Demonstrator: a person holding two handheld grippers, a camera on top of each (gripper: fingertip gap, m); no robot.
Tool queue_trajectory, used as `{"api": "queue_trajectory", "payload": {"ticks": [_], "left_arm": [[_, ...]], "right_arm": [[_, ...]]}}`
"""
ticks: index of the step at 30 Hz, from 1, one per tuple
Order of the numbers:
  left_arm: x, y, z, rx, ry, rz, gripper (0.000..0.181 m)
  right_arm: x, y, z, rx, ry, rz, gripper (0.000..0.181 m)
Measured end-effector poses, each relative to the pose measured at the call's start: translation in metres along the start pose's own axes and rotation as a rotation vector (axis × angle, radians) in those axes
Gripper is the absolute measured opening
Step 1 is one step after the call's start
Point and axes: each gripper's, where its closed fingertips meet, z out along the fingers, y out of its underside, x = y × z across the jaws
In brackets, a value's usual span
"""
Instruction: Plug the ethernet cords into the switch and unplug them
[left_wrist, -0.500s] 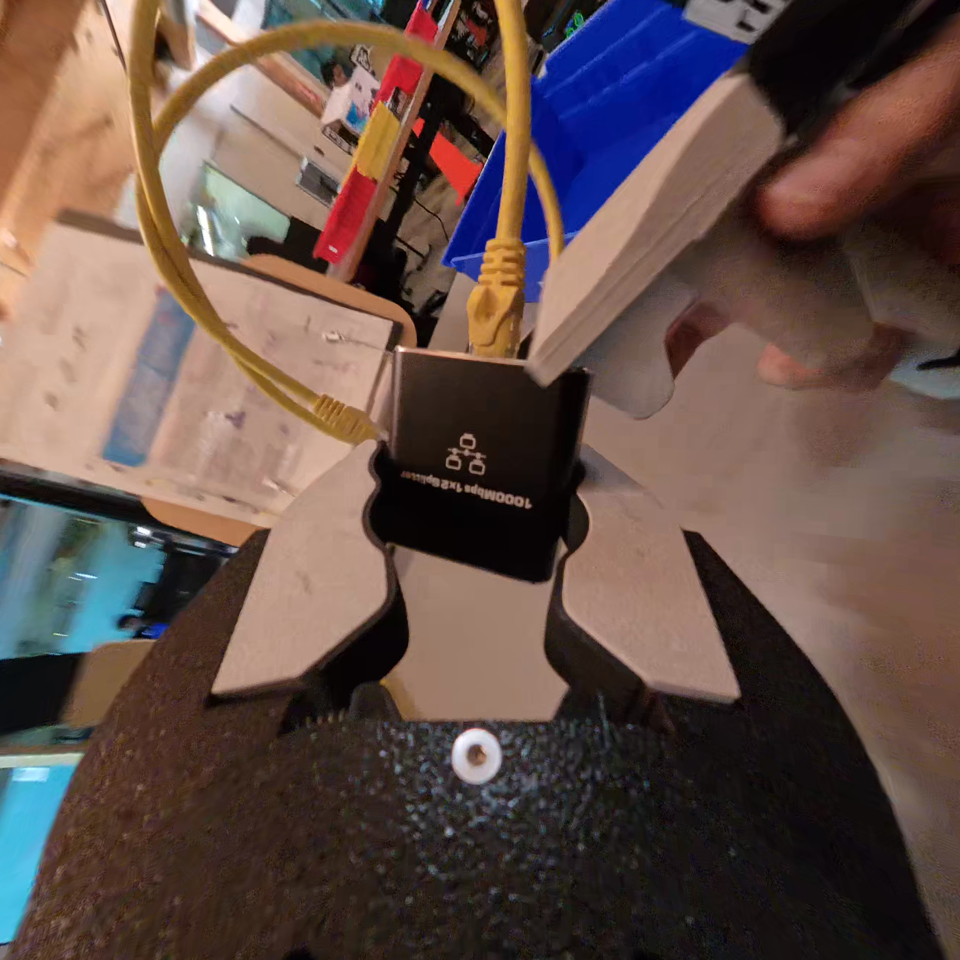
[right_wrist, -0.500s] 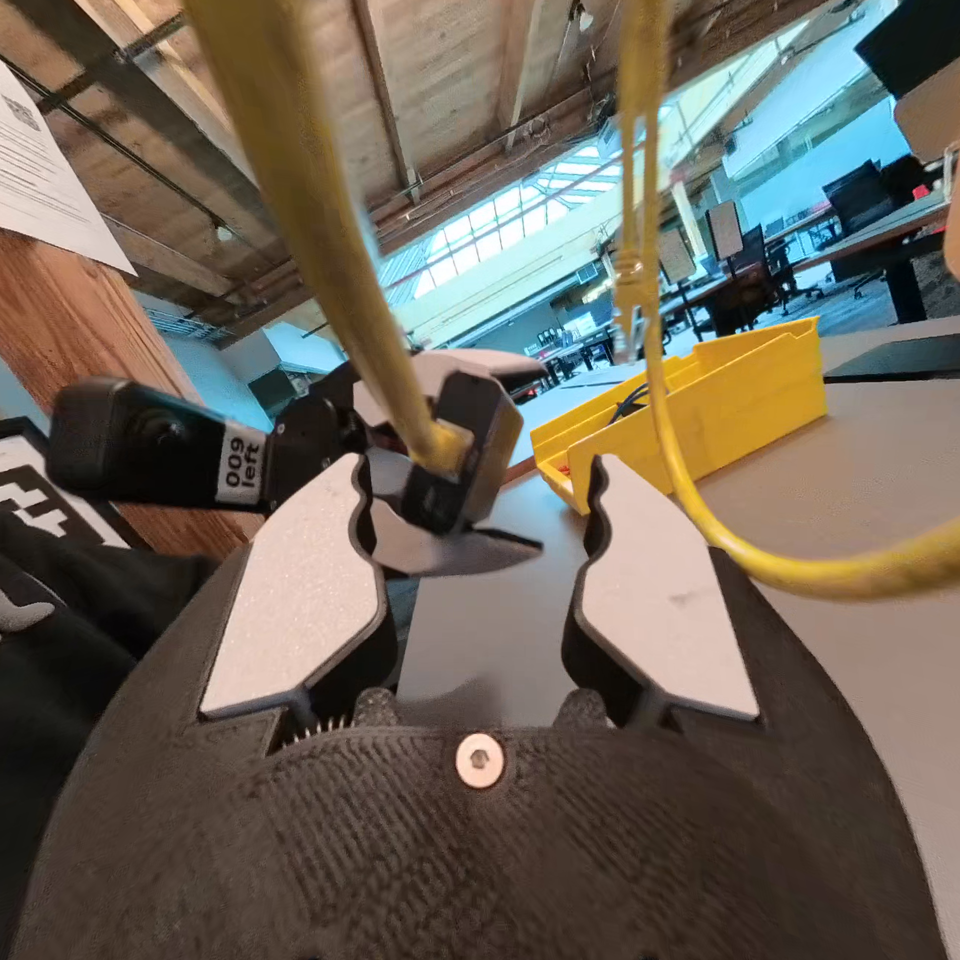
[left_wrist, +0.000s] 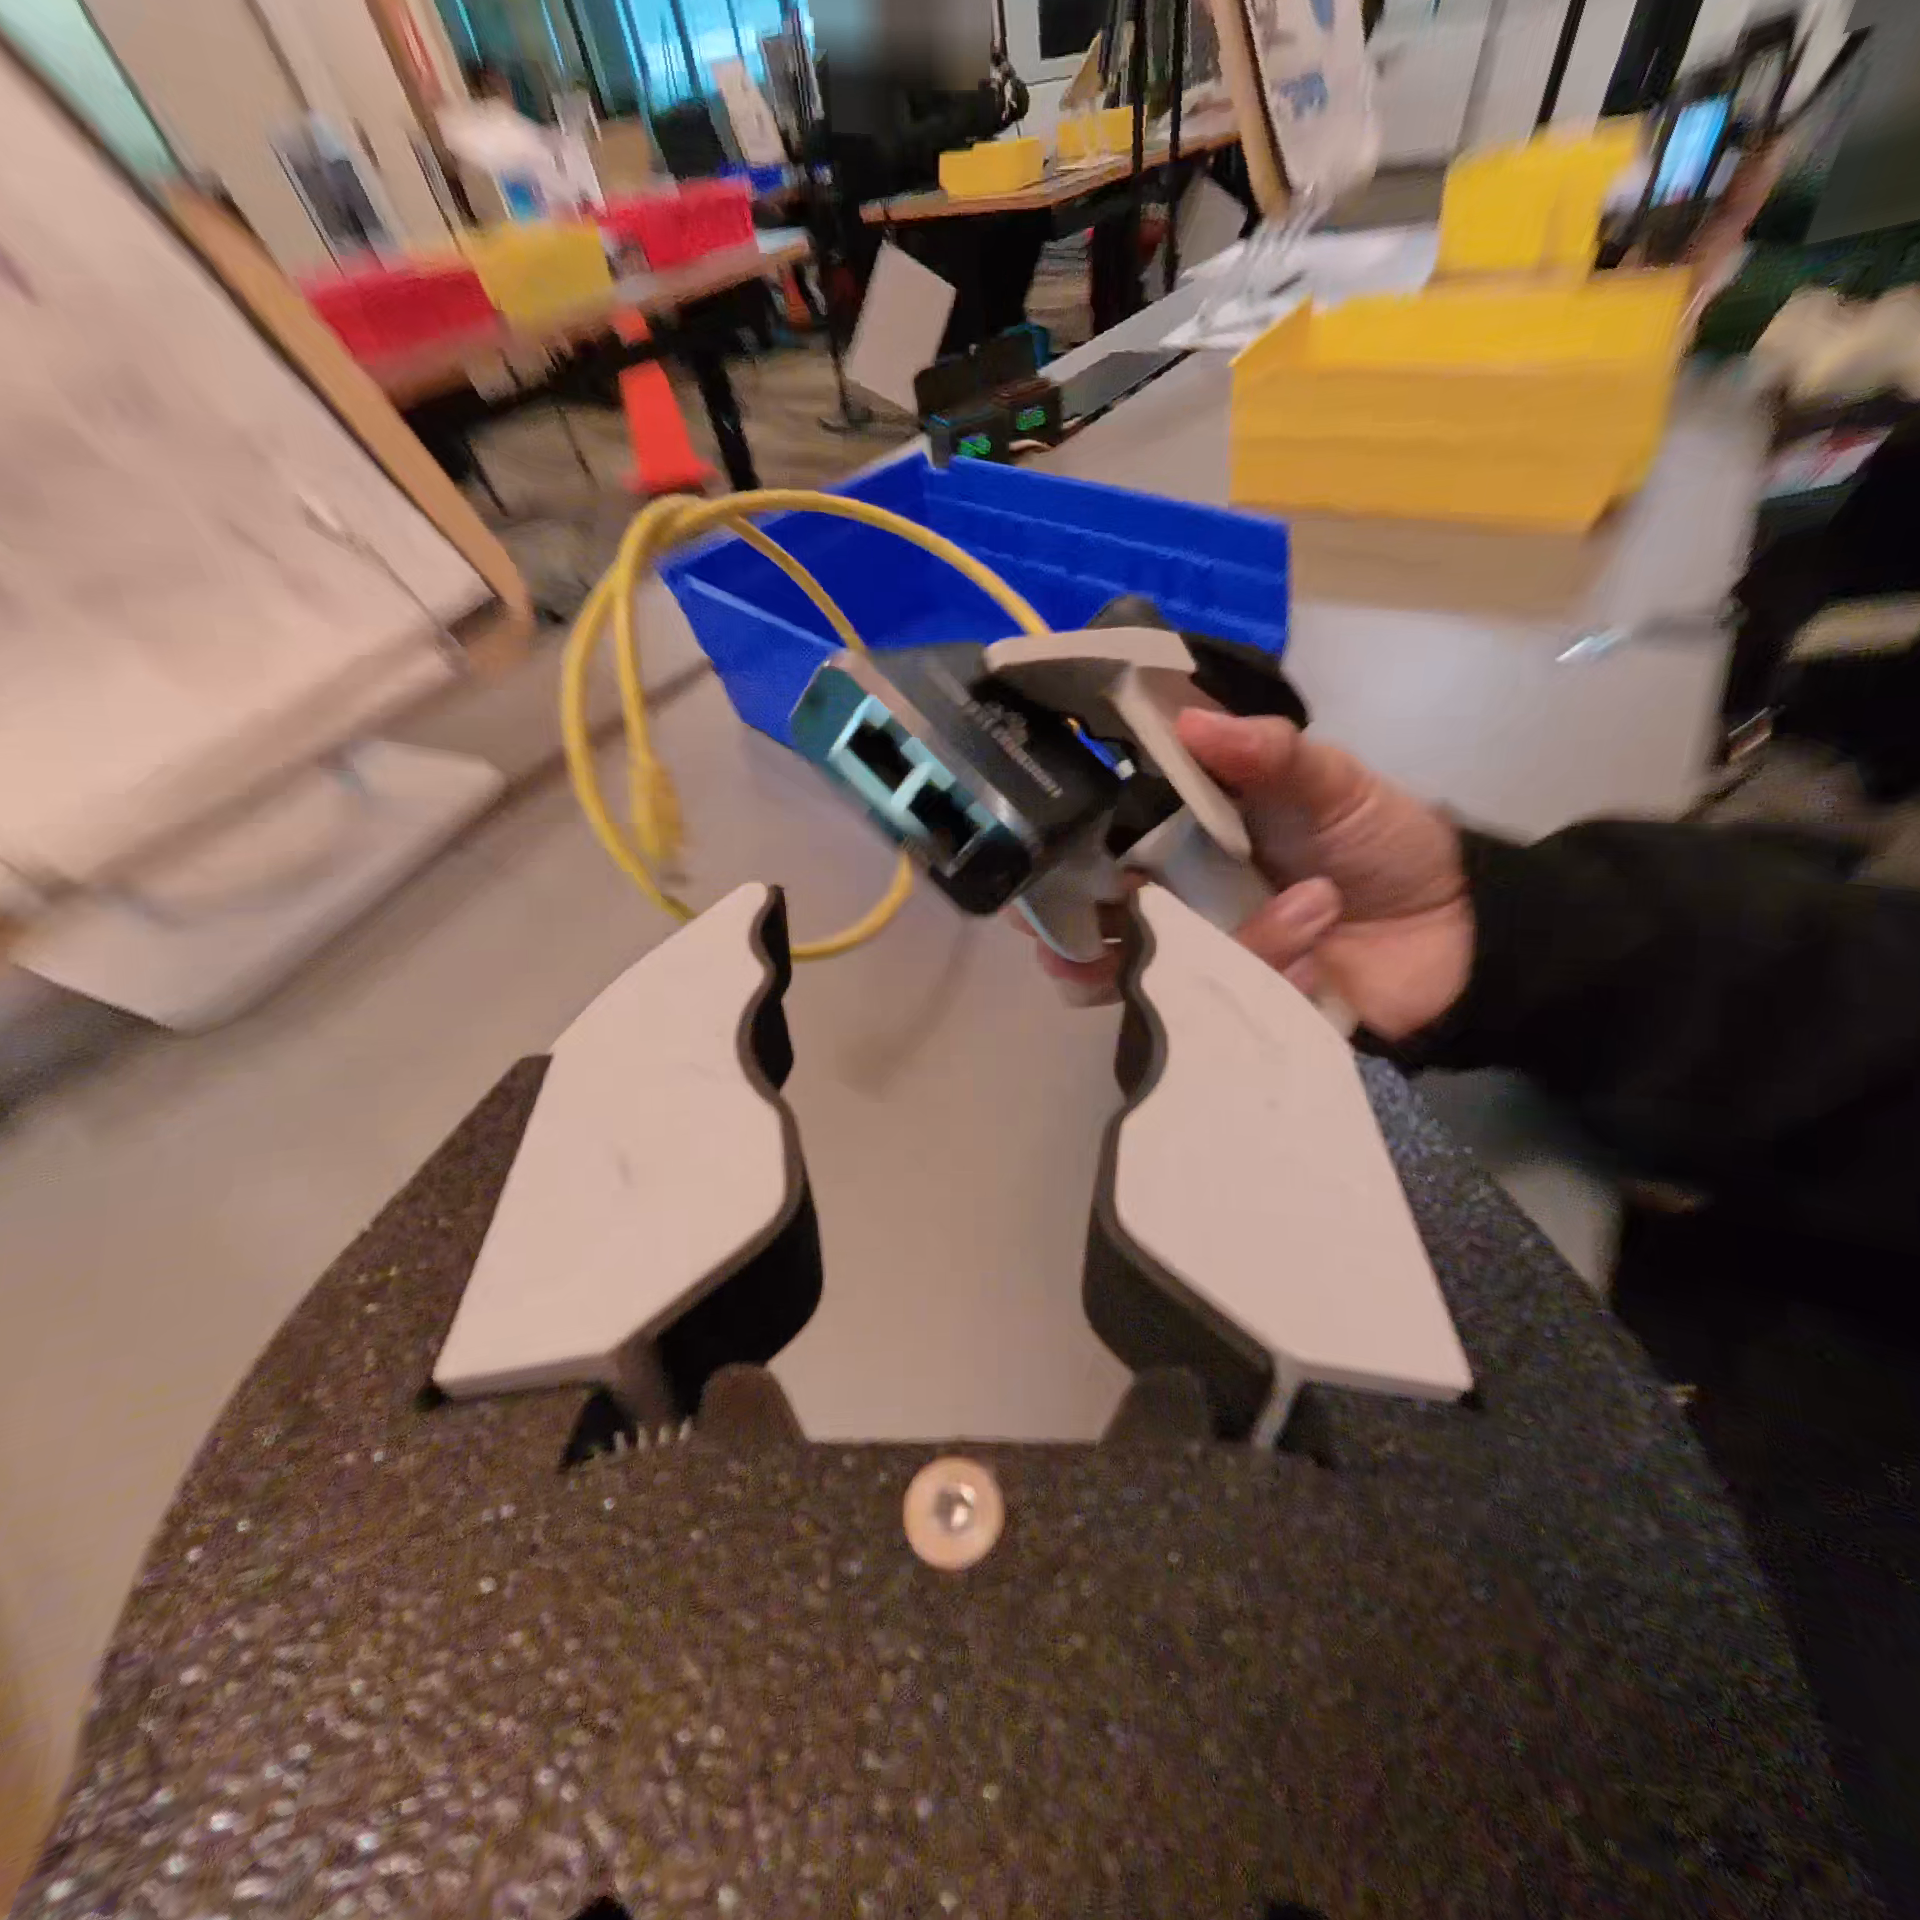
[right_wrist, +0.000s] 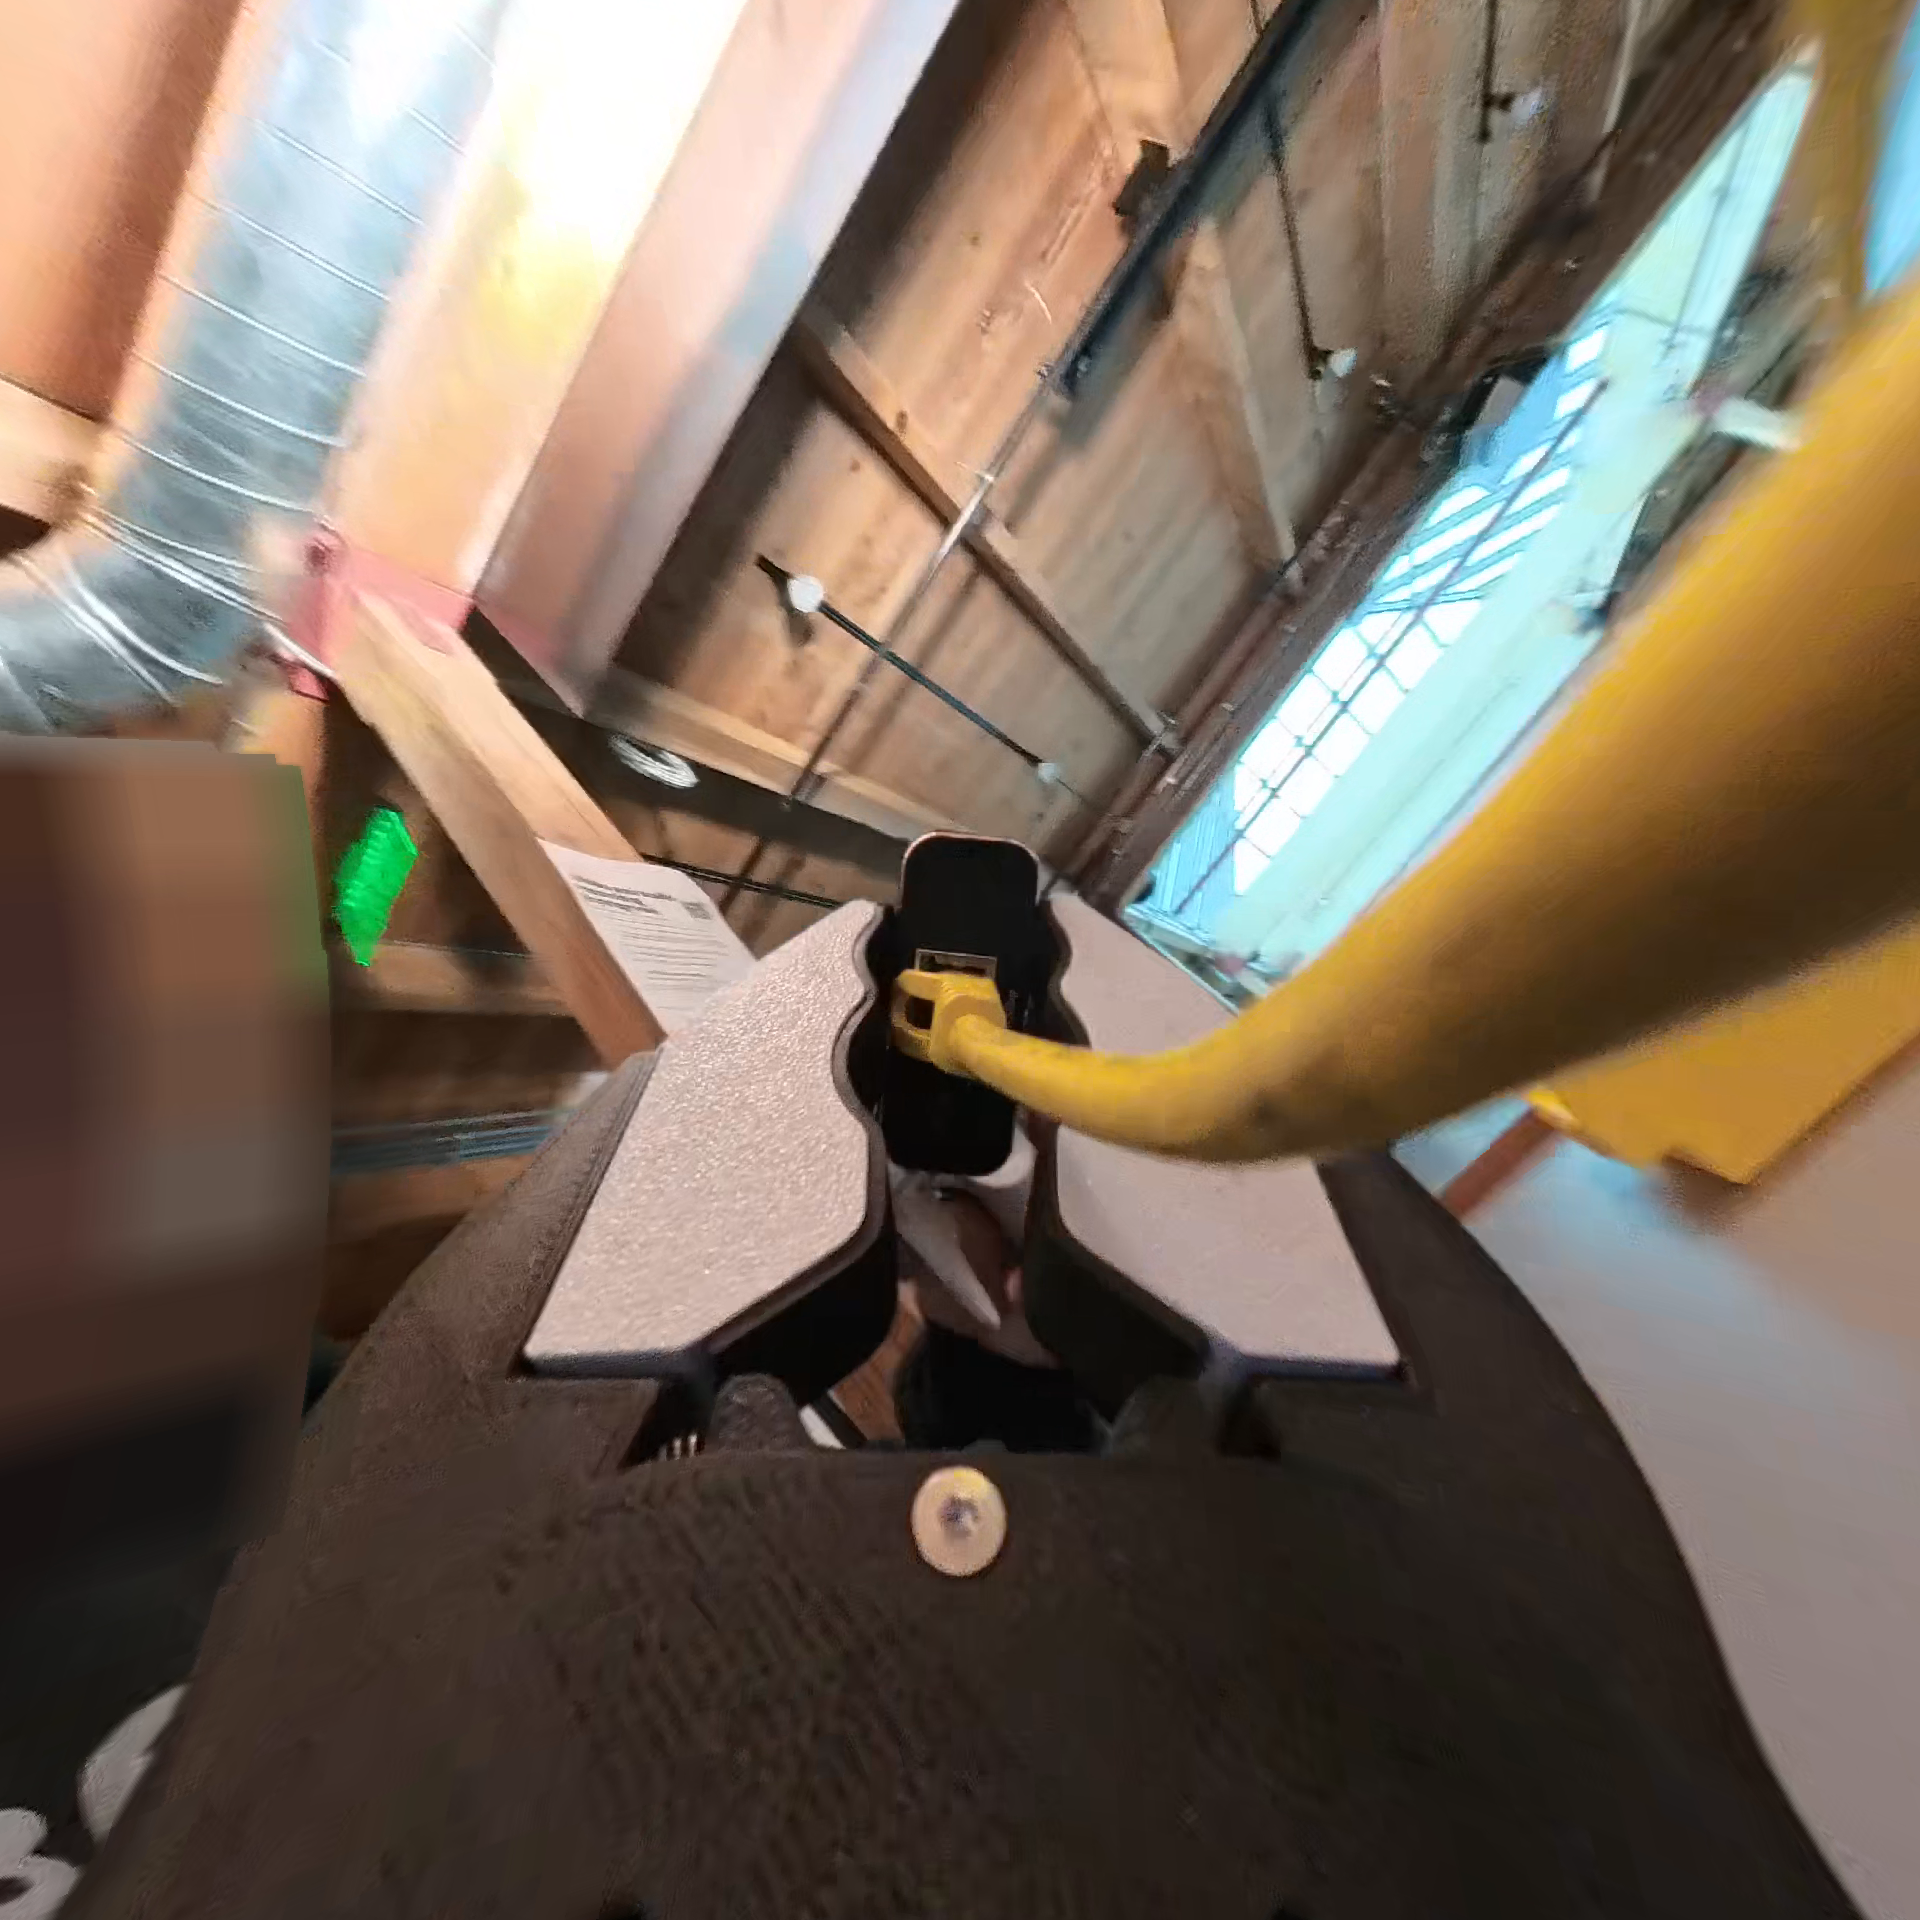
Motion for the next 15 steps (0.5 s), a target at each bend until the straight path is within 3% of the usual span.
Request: {"api": "queue_trajectory", "payload": {"ticks": [4, 8, 10, 11, 13, 15], "left_arm": [[0.013, 0.004, 0.001, -0.030, 0.226, -0.471, 0.053], [0.015, 0.014, 0.005, -0.019, 0.331, -0.685, 0.026], [0.013, 0.014, 0.004, 0.023, 0.384, -0.758, 0.024], [0.012, 0.019, 0.004, 0.007, 0.398, -0.782, 0.024], [0.001, 0.025, 0.003, 0.036, 0.412, -0.887, 0.024], [-0.018, 0.030, 0.000, 0.076, 0.399, -0.997, 0.024]], "right_arm": [[0.009, 0.015, 0.003, -0.083, 0.050, -0.073, 0.024], [0.011, 0.027, 0.007, -0.159, 0.089, -0.164, 0.024], [0.018, 0.032, 0.004, -0.221, 0.145, -0.236, 0.025], [0.026, 0.036, 0.001, -0.280, 0.199, -0.299, 0.028], [0.043, 0.056, -0.012, -0.499, 0.305, -0.415, 0.062], [0.051, 0.085, -0.039, -0.814, 0.371, -0.468, 0.069]]}}
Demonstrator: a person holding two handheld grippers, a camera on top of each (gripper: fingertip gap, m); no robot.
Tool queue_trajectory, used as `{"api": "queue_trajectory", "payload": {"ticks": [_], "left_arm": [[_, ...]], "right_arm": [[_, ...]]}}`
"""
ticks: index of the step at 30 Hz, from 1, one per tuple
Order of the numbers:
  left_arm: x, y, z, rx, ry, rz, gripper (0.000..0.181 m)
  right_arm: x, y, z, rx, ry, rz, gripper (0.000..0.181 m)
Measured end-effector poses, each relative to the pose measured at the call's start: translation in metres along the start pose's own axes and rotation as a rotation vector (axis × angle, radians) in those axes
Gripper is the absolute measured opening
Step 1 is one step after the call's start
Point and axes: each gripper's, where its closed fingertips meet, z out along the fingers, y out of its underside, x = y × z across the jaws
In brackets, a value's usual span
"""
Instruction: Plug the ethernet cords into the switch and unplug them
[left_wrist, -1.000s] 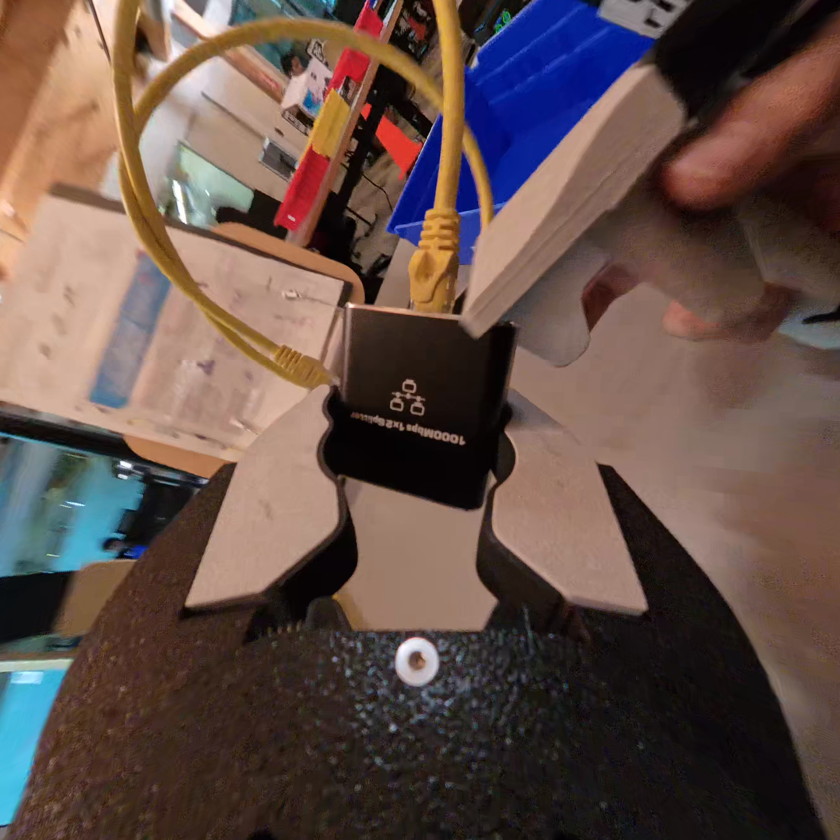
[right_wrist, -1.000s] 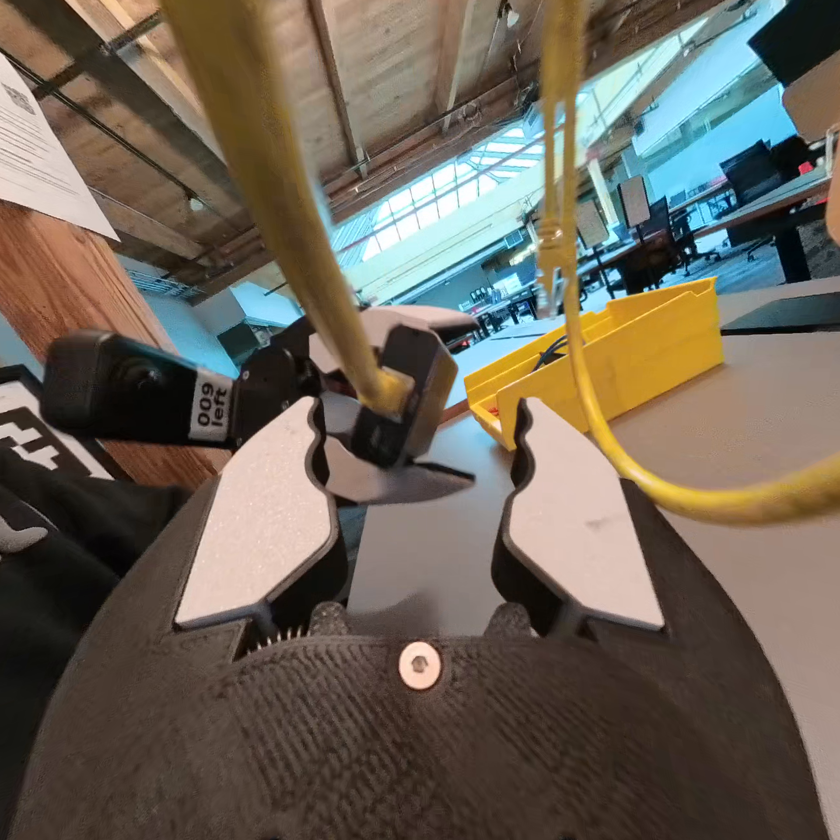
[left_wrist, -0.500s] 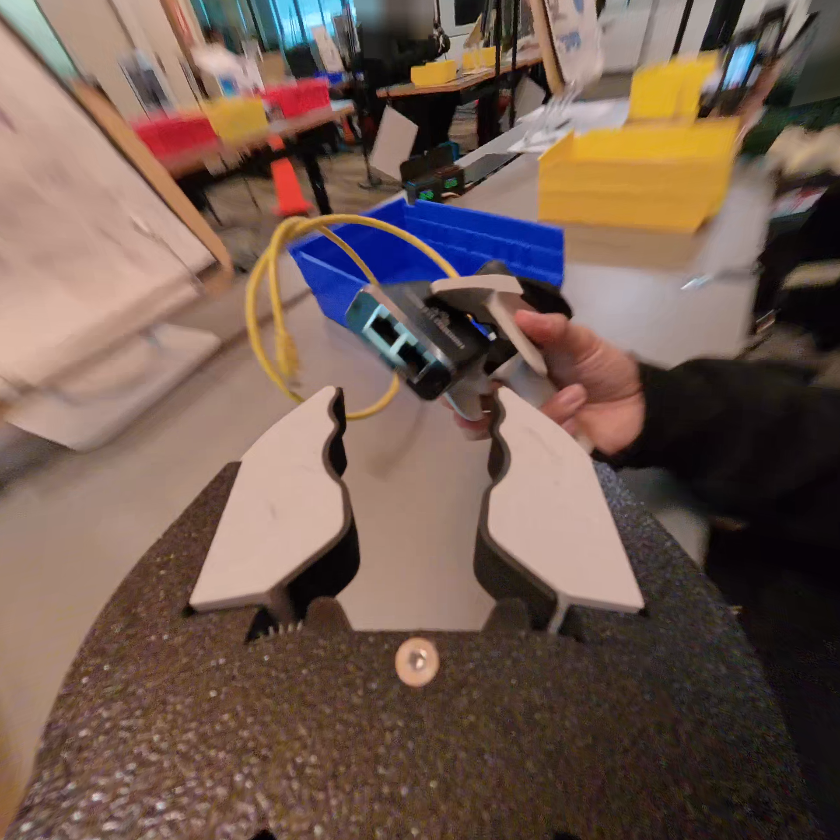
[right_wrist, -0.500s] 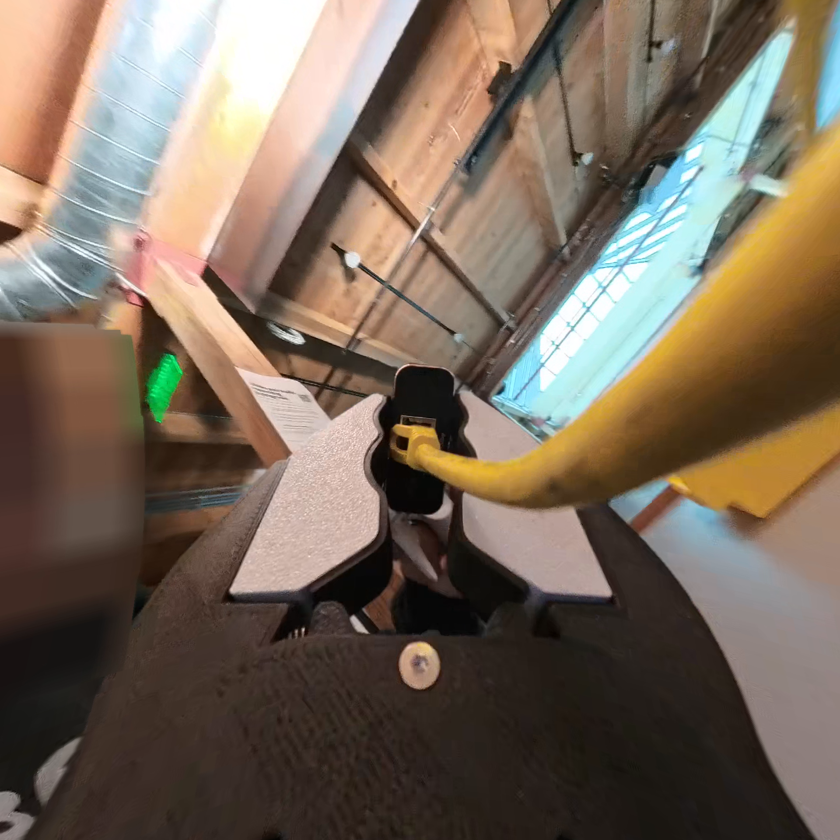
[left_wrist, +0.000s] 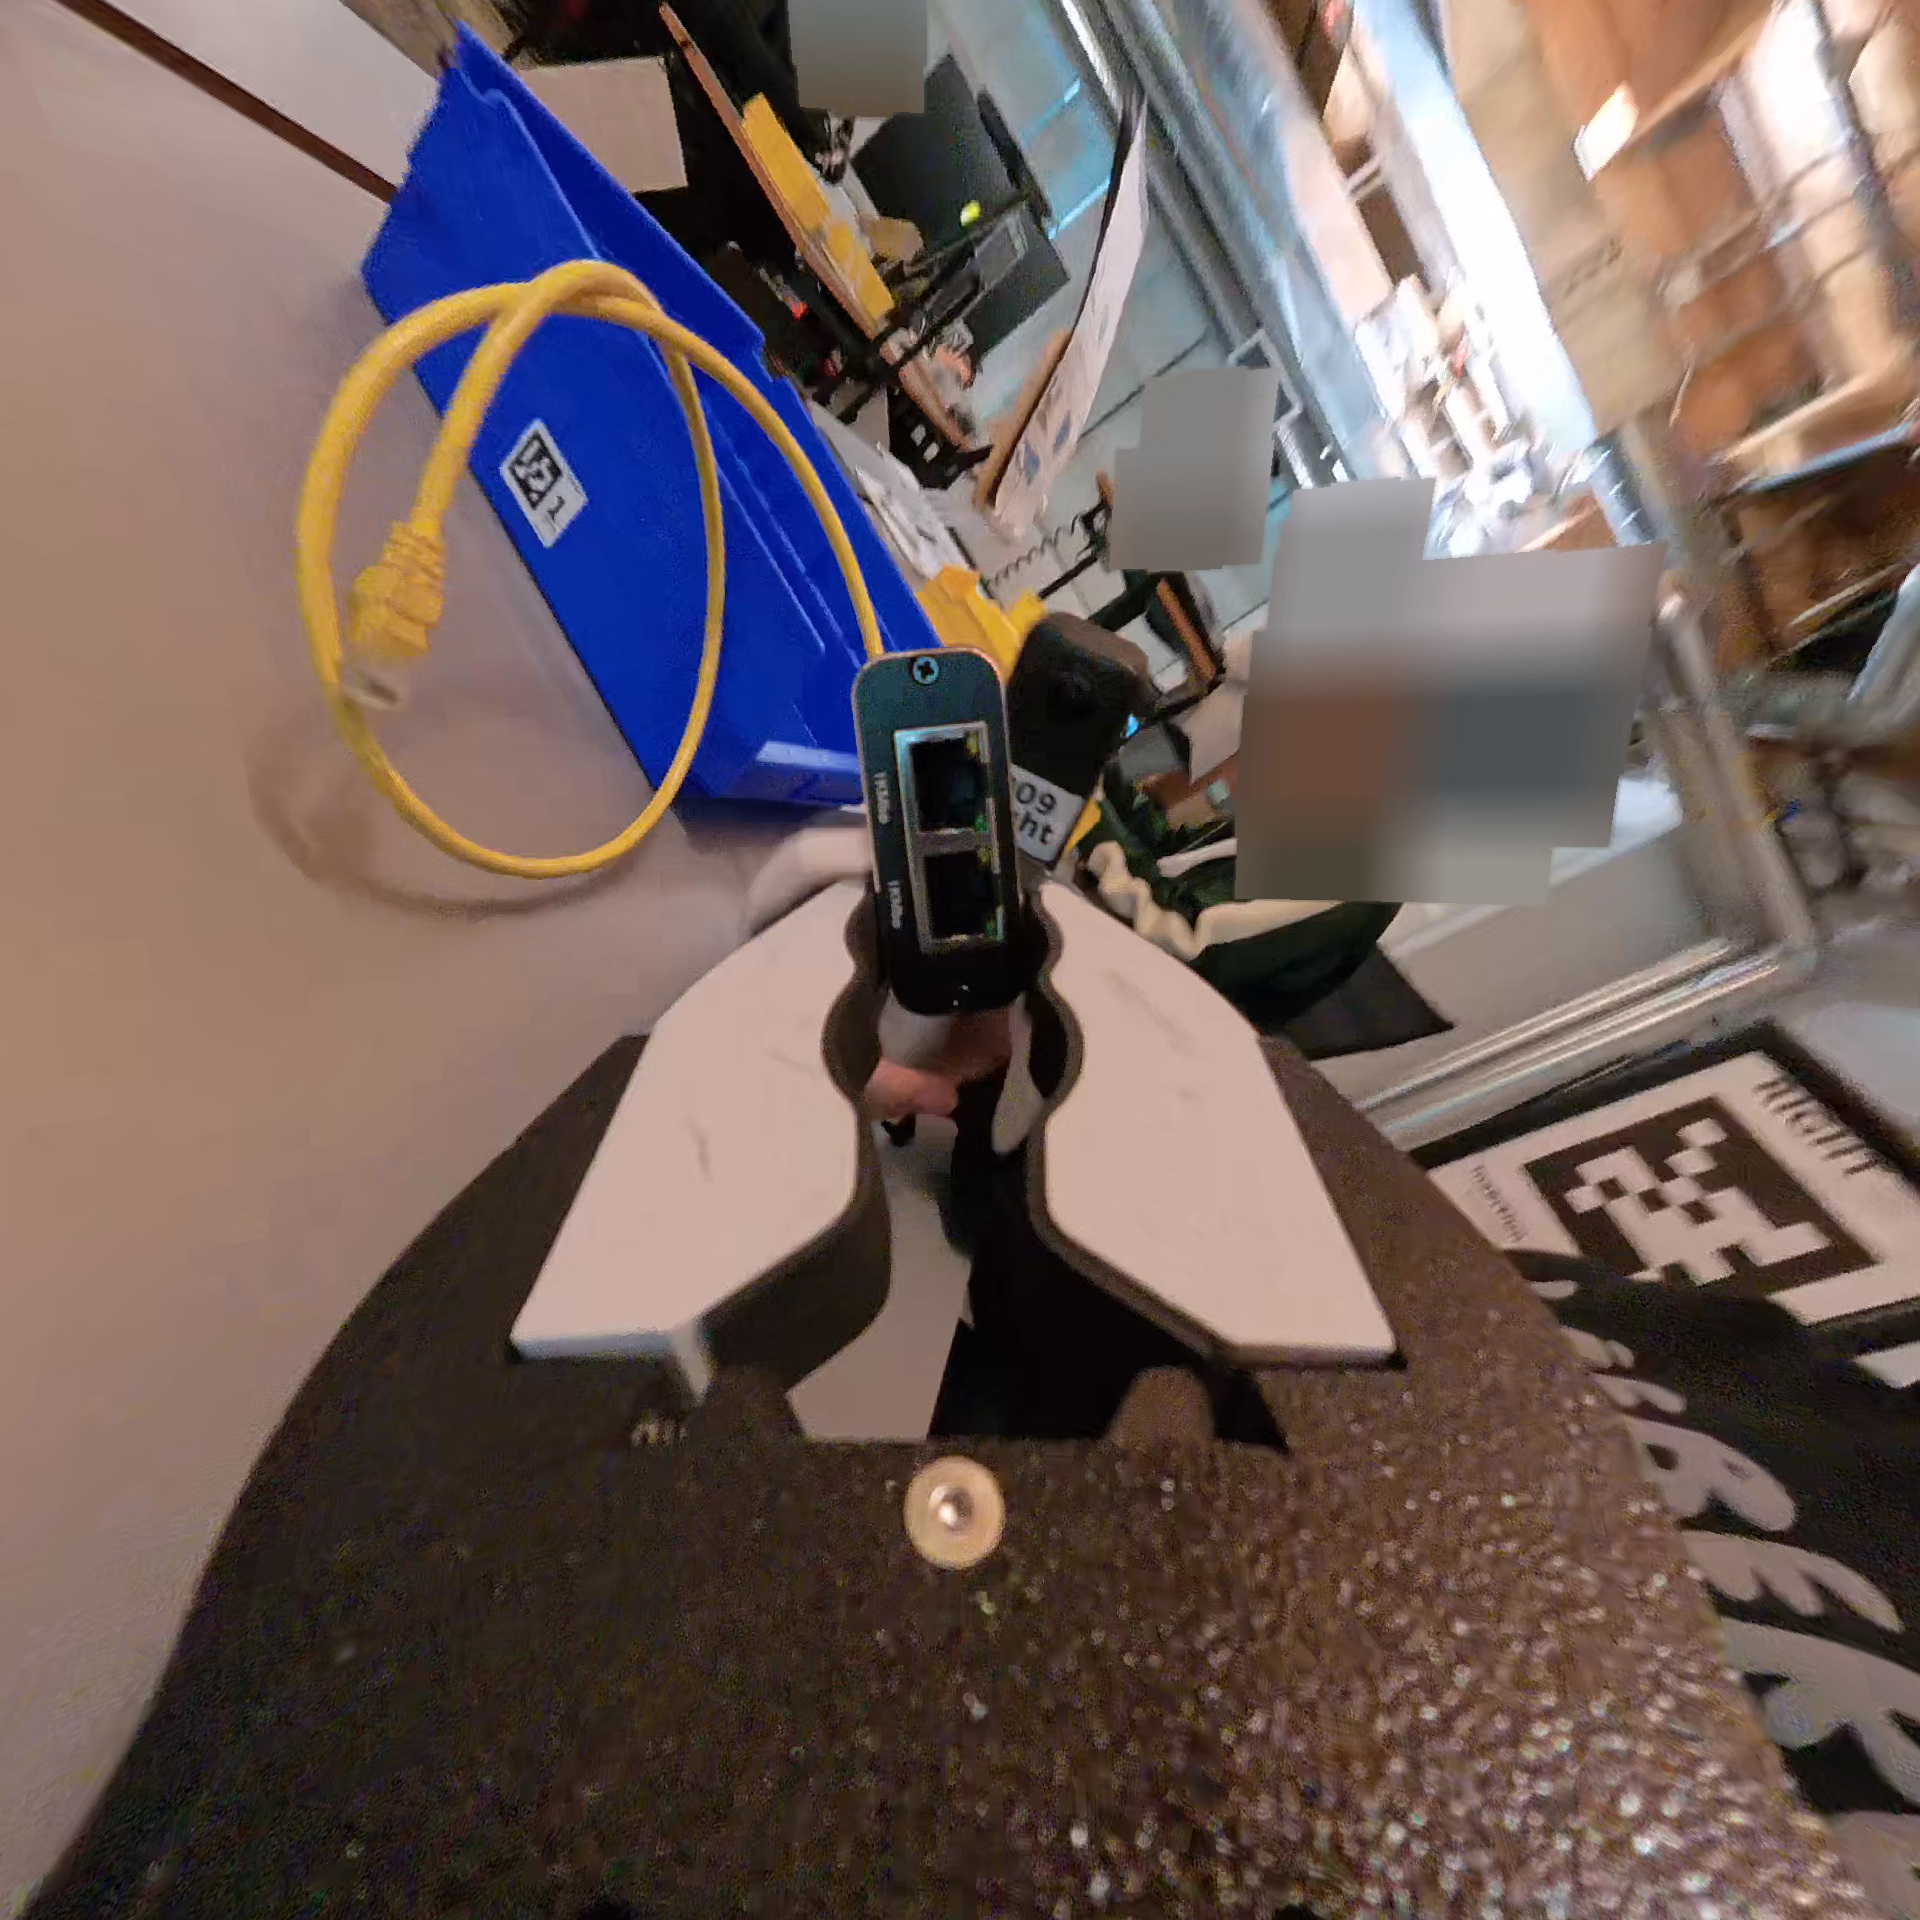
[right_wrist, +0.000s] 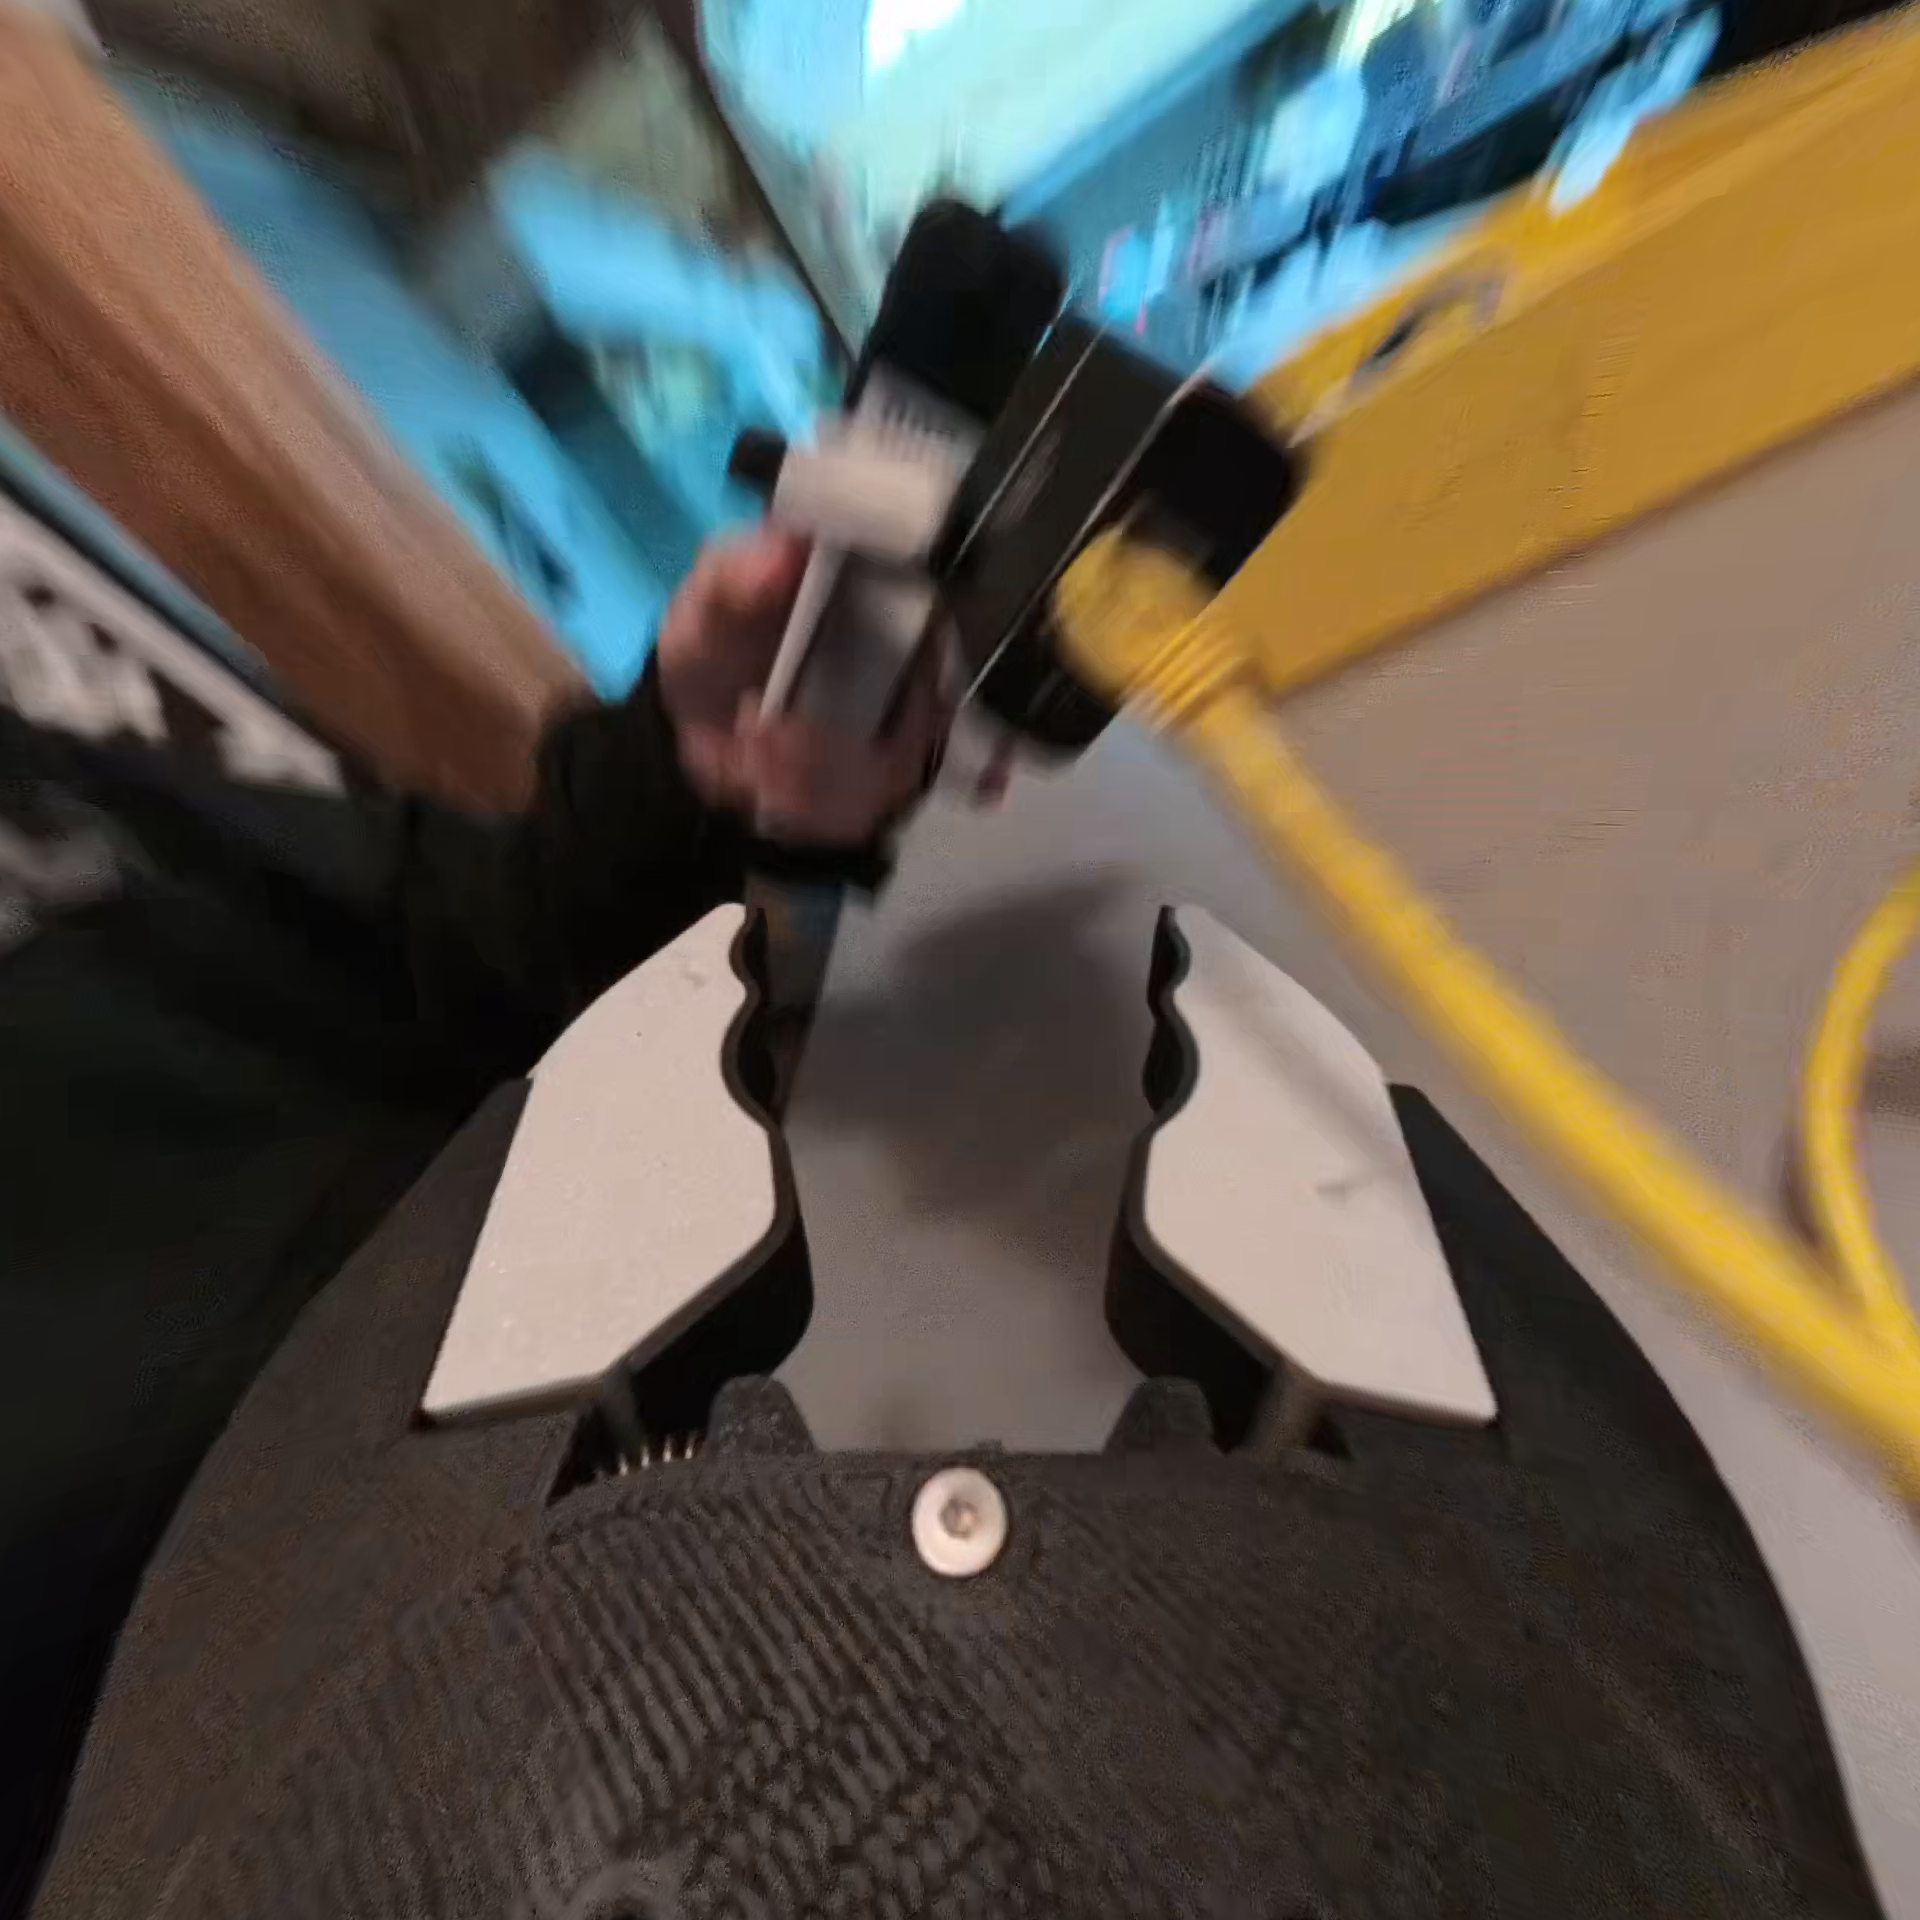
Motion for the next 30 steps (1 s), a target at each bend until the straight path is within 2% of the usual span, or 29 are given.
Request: {"api": "queue_trajectory", "payload": {"ticks": [2, 4, 5, 6, 8, 9, 10, 12, 14, 16, 19, 21, 23, 25, 30], "left_arm": [[-0.014, -0.008, -0.010, 0.040, -0.027, -0.073, 0.023], [-0.026, -0.012, -0.017, 0.067, -0.067, -0.100, 0.024], [-0.030, -0.015, -0.019, 0.091, -0.078, -0.118, 0.024], [-0.030, -0.017, -0.021, 0.103, -0.059, -0.137, 0.024], [-0.029, -0.019, -0.020, 0.126, -0.015, -0.183, 0.024], [-0.027, -0.017, -0.017, 0.117, 0.007, -0.194, 0.024], [-0.025, -0.015, -0.014, 0.114, 0.029, -0.209, 0.024], [-0.018, -0.010, -0.007, 0.097, 0.083, -0.241, 0.024], [-0.013, -0.003, -0.001, 0.065, 0.109, -0.245, 0.024], [-0.011, 0.005, 0.001, 0.002, 0.117, -0.223, 0.024], [-0.006, 0.020, 0.006, -0.102, 0.123, -0.197, 0.024], [0.003, 0.026, 0.011, -0.147, 0.147, -0.174, 0.024], [0.007, 0.027, 0.014, -0.174, 0.149, -0.149, 0.024], [0.009, 0.028, 0.016, -0.189, 0.161, -0.147, 0.024], [0.011, 0.037, 0.016, -0.243, 0.234, -0.209, 0.025]], "right_arm": [[-0.011, 0.030, -0.006, -0.243, -0.005, -0.112, 0.075], [-0.031, 0.041, -0.013, -0.356, -0.045, -0.242, 0.071], [-0.037, 0.033, -0.013, -0.337, -0.032, -0.341, 0.075], [-0.036, 0.013, -0.010, -0.241, 0.042, -0.461, 0.081], [-0.024, -0.047, -0.012, 0.070, 0.305, -0.651, 0.094], [-0.019, -0.064, -0.017, 0.172, 0.393, -0.684, 0.092], [-0.016, -0.070, -0.018, 0.217, 0.418, -0.690, 0.094], [-0.006, -0.064, -0.016, 0.204, 0.436, -0.681, 0.095], [-0.004, -0.059, -0.018, 0.171, 0.455, -0.768, 0.092], [-0.002, -0.060, -0.023, 0.140, 0.499, -0.838, 0.094], [0.013, -0.051, -0.027, 0.051, 0.539, -0.832, 0.101], [0.014, -0.040, -0.022, 0.027, 0.483, -0.828, 0.093], [0.015, -0.036, -0.021, 0.029, 0.463, -0.835, 0.076], [0.006, -0.042, -0.022, 0.093, 0.425, -0.850, 0.062], [0.004, -0.038, -0.022, 0.124, 0.385, -0.895, 0.063]]}}
